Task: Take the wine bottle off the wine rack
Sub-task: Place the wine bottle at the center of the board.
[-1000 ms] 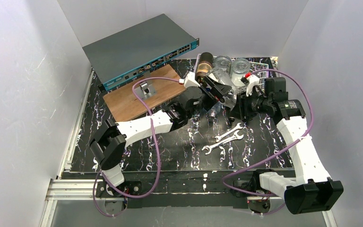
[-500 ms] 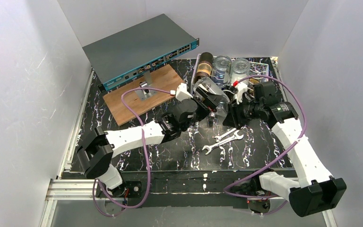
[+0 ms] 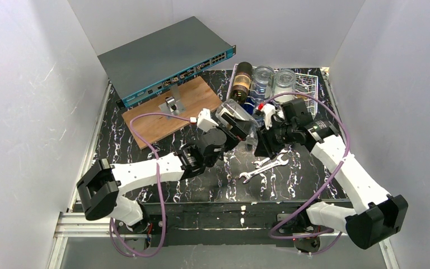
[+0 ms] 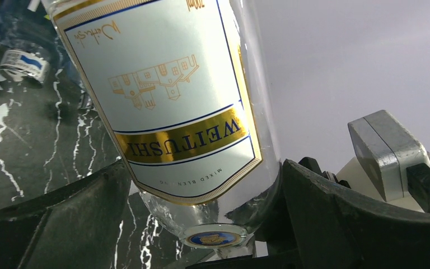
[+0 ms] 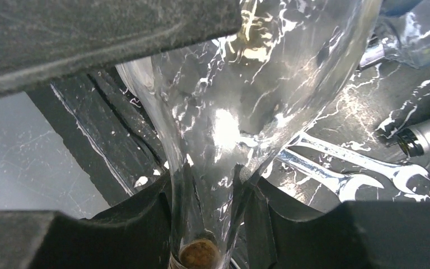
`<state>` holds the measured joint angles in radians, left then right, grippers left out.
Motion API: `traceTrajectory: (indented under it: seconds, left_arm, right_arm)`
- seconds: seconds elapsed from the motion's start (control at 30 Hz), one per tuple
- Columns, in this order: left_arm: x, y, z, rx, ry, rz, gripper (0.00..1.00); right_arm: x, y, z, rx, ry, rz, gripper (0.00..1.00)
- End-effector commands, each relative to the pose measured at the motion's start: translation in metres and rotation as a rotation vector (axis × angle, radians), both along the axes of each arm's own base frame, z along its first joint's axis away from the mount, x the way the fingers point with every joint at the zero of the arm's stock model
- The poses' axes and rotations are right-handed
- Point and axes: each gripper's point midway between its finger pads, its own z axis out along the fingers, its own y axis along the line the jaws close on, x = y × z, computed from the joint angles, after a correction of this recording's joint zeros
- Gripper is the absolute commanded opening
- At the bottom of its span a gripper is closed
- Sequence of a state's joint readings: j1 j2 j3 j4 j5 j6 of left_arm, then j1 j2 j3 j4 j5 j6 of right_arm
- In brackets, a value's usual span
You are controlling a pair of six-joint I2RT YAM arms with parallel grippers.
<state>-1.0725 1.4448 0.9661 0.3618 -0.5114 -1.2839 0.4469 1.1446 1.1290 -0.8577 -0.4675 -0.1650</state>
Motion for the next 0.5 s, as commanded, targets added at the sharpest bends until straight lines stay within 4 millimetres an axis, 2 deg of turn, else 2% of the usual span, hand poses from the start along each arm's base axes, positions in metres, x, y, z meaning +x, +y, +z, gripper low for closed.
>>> traceTrajectory:
  seconds: [0.0,0.13,0.47]
  left_arm:
    - [-0.042,-0.022,0.055,-0.153,-0.085,-0.144,0.99]
    - [-0.059,-0.007,0.041,-0.149,-0.069,-0.113,0.99]
    - [-0.082,0.017,0.016,-0.157,-0.033,-0.051,0.99]
  right_arm:
    - [-0.021,0.066,0.058,0.273,-0.200,0.364,0.01]
    - [-0.032,0.077,0.046,0.254,-0.173,0.425,0.01]
    - [-0.063,0.099,0.010,0.176,-0.107,0.553,0.01]
